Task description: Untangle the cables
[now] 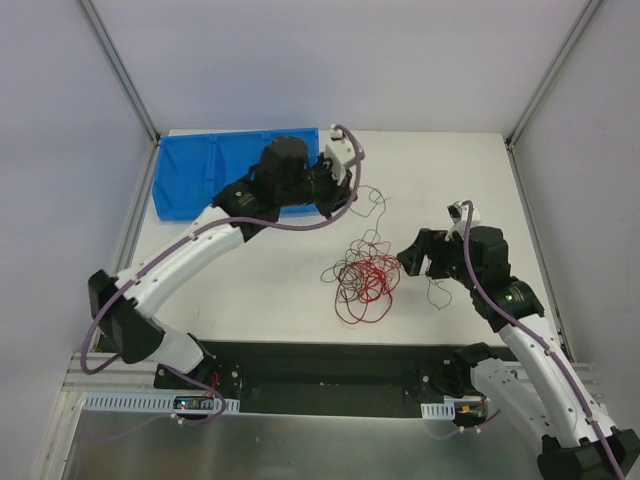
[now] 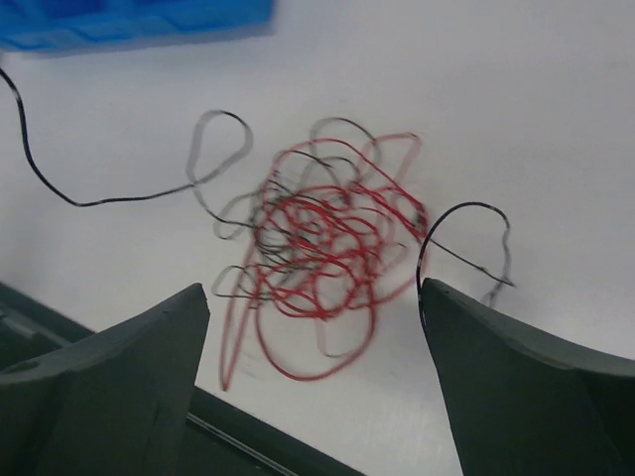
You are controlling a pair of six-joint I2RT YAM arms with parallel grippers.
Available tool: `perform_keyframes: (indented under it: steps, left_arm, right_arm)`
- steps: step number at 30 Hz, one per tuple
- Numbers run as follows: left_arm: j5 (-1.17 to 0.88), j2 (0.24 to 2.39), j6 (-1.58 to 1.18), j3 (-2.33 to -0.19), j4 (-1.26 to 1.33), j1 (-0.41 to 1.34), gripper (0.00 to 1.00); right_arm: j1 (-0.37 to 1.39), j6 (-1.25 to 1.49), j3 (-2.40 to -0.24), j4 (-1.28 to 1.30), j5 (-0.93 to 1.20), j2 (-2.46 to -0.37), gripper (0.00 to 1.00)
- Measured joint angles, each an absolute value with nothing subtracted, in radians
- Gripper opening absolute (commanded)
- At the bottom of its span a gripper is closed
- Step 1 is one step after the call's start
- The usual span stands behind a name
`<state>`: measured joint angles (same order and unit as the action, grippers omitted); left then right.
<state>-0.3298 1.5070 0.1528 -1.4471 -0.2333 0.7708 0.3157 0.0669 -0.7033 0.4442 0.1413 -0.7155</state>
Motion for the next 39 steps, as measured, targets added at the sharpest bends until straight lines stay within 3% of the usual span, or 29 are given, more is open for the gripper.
perform_keyframes:
  steps: [8, 11, 17, 21, 25, 29, 35, 39]
  left_arm:
    - [-0.395, 1.390, -0.069, -1.679, -0.253, 0.771, 0.00]
    - [-0.416, 1.418, -0.130, -1.761, -0.291, 0.771, 0.00]
    - [-0.404, 1.485, -0.199, -1.961, -0.337, 0.771, 0.00]
    - [-0.367, 1.485, -0.202, -2.080, -0.342, 0.771, 0.00]
    - [-0.353, 1.486, -0.201, -2.186, -0.326, 0.771, 0.00]
    - [-0.353, 1.494, -0.201, -2.241, -0.308, 0.771, 0.00]
    - [-0.311, 1.501, -0.186, -2.211, -0.309, 0.771, 0.00]
    - [-0.259, 1.451, -0.143, -2.075, -0.310, 0.771, 0.00]
  right_arm:
    - [0.495, 0.163, -0.630, 0.081, 0.270, -0.660, 0.93]
    - [0.539, 0.161, -0.649, 0.043, 0.243, -0.691, 1.00]
    - [0.509, 0.247, -0.859, 0.374, -0.189, -0.945, 0.98]
    - [0.439, 0.263, -0.794, 0.479, -0.302, -1.022, 0.99]
    - [0.441, 0.212, -0.633, 0.482, -0.232, -0.795, 0.99]
    - [0.442, 0.158, -0.632, 0.397, -0.125, -0.628, 0.99]
    - [0.466, 0.119, -0.644, 0.302, 0.038, -0.701, 0.99]
    - [0.498, 0.115, -0.640, 0.289, 0.046, -0.748, 0.99]
